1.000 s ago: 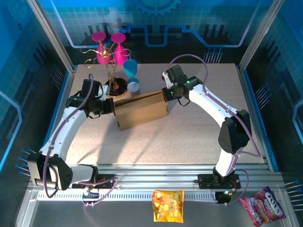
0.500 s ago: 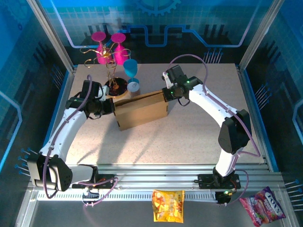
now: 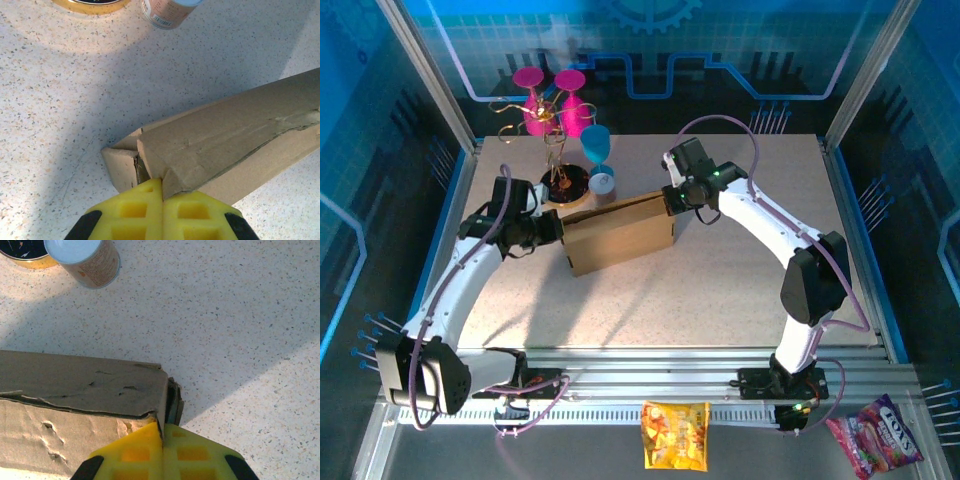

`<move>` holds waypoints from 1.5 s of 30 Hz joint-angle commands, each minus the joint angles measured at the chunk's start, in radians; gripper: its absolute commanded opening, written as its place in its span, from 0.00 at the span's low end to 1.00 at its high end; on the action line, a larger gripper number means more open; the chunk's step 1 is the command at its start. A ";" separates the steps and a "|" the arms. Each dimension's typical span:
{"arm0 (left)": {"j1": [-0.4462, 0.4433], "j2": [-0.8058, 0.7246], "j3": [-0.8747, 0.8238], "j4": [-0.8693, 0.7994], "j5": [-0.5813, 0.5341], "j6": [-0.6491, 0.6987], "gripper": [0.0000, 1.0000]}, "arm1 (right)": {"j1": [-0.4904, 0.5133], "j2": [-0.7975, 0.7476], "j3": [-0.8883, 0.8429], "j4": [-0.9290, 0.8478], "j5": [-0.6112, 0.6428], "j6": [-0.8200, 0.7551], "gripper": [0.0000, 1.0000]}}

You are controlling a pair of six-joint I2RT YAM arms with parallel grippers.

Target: Fold the paper box

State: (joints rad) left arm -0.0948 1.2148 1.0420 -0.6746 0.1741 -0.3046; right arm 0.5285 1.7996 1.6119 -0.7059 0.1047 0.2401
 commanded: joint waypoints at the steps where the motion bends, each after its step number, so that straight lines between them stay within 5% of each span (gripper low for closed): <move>1: -0.005 0.001 -0.047 -0.073 0.052 -0.048 0.00 | 0.014 0.027 -0.025 -0.070 0.019 0.014 0.00; 32: -0.043 -0.104 -0.268 0.018 -0.096 -0.071 0.00 | 0.040 -0.009 -0.032 -0.046 0.070 -0.016 0.00; 45: -0.077 -0.084 -0.245 0.001 -0.164 -0.070 0.00 | 0.004 -0.098 0.031 -0.155 -0.065 0.140 0.49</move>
State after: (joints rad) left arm -0.1539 1.0855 0.8398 -0.4751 0.0284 -0.3584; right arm 0.5354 1.7592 1.6070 -0.7967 0.1291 0.2989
